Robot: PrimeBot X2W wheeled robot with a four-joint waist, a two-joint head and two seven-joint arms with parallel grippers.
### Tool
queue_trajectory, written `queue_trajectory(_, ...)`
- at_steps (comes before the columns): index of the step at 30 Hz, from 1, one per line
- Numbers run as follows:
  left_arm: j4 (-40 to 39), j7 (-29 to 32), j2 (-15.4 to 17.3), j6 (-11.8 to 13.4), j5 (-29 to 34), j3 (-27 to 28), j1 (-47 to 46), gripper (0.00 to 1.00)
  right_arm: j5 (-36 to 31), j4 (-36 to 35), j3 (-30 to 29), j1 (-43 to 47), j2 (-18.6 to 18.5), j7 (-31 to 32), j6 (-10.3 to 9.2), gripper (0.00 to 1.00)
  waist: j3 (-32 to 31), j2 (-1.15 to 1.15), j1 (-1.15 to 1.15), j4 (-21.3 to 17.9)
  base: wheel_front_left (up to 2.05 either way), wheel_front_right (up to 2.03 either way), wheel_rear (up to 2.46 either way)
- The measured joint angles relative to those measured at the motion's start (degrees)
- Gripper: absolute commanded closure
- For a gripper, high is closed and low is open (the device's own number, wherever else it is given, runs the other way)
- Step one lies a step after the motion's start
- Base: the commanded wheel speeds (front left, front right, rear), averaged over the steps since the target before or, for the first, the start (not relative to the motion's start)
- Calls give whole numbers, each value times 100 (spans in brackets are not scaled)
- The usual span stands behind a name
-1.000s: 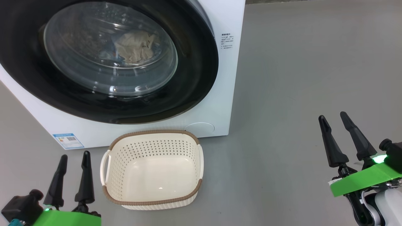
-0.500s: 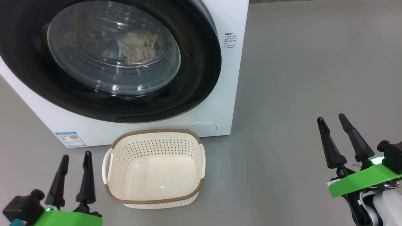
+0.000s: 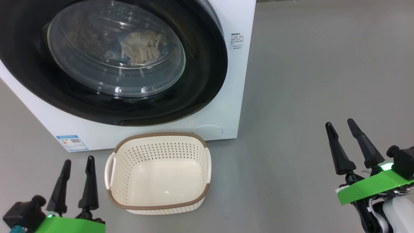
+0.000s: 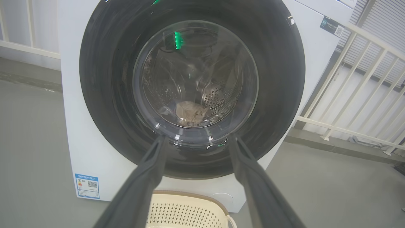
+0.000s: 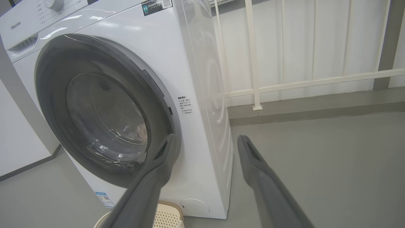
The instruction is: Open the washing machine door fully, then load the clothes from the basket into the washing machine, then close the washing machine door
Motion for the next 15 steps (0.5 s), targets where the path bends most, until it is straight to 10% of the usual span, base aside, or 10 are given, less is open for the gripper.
queue_trajectory(15,1,0,-4,0,-8,5,-1,0,0,55,42,-1,15,0,0,0,4,0,0,1,0,0,0)
